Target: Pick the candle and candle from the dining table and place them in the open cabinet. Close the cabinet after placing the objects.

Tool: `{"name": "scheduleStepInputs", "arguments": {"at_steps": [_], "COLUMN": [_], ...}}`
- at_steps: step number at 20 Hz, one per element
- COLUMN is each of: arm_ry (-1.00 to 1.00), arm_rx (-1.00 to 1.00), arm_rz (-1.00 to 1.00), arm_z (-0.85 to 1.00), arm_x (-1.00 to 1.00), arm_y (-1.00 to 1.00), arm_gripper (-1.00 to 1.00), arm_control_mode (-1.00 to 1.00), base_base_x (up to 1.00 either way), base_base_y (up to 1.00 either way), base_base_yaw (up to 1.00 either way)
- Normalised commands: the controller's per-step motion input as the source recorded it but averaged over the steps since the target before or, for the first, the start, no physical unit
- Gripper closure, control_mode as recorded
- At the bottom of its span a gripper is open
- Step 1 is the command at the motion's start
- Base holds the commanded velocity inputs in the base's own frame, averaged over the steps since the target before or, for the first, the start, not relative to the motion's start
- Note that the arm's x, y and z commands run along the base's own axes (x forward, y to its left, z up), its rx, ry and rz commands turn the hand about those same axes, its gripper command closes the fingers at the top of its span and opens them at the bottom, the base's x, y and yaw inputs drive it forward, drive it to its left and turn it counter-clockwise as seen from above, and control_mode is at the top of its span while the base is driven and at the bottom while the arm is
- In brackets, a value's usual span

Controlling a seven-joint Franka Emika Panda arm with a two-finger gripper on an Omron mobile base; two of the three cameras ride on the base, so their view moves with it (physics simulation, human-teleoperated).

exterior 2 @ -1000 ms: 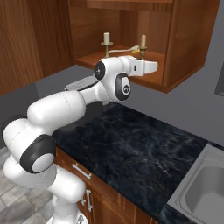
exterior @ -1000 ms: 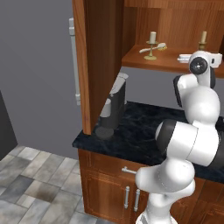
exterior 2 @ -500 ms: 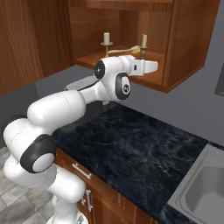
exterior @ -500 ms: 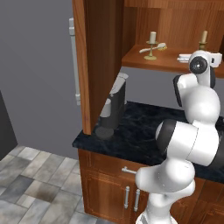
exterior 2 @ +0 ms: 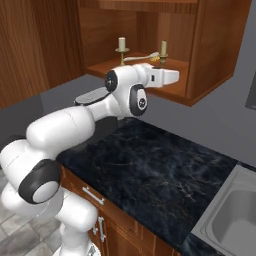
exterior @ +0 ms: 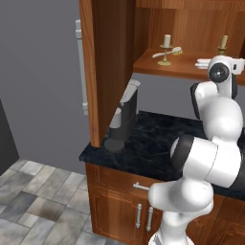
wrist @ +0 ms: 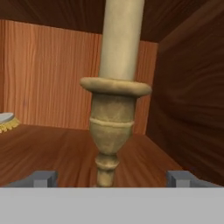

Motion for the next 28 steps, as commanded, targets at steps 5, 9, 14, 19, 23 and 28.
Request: {"name": "scheduleStepInputs", "arguments": {"at_steps": [5,9,14,19,23,28], "arm_ry": [0.00,0.00,0.10,0.15,0.18,0.14], "arm_rx": [0.00,0.00,0.00,0.02,0.06,0.07], "arm_rz": [0.00,-0.01,-0.03,-0.07,-0.07,-0.04], "arm_z": [0.15,0.16,0.05,0.04,0.14,0.12], "arm_x": [-0.13,-0.18,-0.35,-0.43,-0.51,-0.59], "arm_y": [0.15,0.20,0.10,0.06,0.12,0.23], "arm_gripper": [-1.00,-1.00,-1.00,-1.00,-1.00,-1.00], "arm_control_mode": [-1.00,-1.00,-1.00,-1.00,-1.00,-1.00], "base_base_x": [0.00,0.00,0.00,0.00,0.00,0.00], "base_base_y": [0.00,0.00,0.00,0.00,0.00,0.00], "base_base_yaw": [0.00,0.00,0.00,0.00,0.00,0.00]}}
